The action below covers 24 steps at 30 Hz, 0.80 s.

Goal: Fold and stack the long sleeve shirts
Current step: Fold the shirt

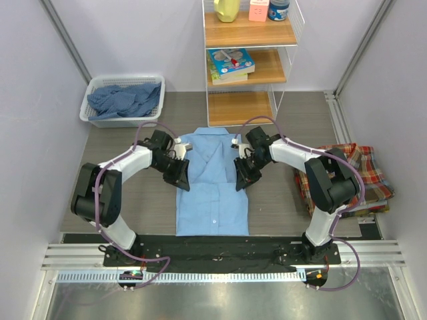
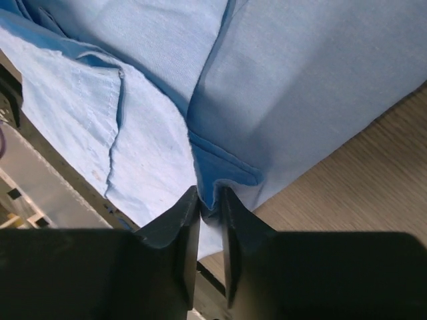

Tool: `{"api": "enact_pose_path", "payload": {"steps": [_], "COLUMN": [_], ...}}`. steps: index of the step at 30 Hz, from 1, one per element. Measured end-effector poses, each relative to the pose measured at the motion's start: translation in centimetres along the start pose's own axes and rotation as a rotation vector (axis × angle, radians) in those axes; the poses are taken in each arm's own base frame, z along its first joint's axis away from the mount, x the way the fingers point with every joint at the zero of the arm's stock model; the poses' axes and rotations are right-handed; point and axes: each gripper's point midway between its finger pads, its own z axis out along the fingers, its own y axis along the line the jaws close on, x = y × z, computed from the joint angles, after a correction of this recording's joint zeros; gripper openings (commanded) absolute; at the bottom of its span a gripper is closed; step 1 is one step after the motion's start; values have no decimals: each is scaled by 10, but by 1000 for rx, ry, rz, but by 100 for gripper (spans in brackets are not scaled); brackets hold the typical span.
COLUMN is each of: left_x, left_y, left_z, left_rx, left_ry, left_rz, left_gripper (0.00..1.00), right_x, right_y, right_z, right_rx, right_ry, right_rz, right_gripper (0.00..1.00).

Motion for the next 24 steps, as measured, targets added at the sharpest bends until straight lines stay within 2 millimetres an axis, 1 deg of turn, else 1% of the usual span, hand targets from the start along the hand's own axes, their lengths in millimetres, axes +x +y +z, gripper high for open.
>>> {"api": "enact_pose_path", "payload": {"steps": [1, 2, 4, 5, 9, 14, 17, 20, 22, 24], "left_x": [0, 0, 0, 0, 2, 2, 2, 3, 4, 3], "left_y": [-1, -2, -5, -6, -12, -24, -26, -20, -14, -5], "left_z": [0, 0, 0, 0, -5, -24, -34, -36, -31, -22], "left_rx": [6, 15, 30, 36, 49, 38, 15, -12, -25, -36], "left_ry": [0, -1, -2, -1, 0, -34, -55, -53, -31, 3], "left_rz": [-2, 2, -1, 1, 4, 28, 40, 32, 17, -4], "left_gripper": [18, 8, 0, 0, 0, 0, 0, 0, 1, 6], "right_x": [0, 0, 0, 0, -1, -8, -14, -20, -19, -19], "right_y": [1, 3, 5, 7, 14, 32, 39, 37, 30, 20], "right_z": [0, 0, 0, 0, 0, -9, -15, -15, -11, -5], "right_rx": [-7, -14, -29, -36, -75, -136, -159, -156, -143, -125], "right_ry": [0, 0, 1, 0, -2, -47, -84, -111, -113, -106], "right_rz": [-2, -3, -7, -9, -31, -100, -154, -203, -213, -211], "right_gripper": [16, 11, 5, 1, 1, 1, 1, 1, 1, 1]}}
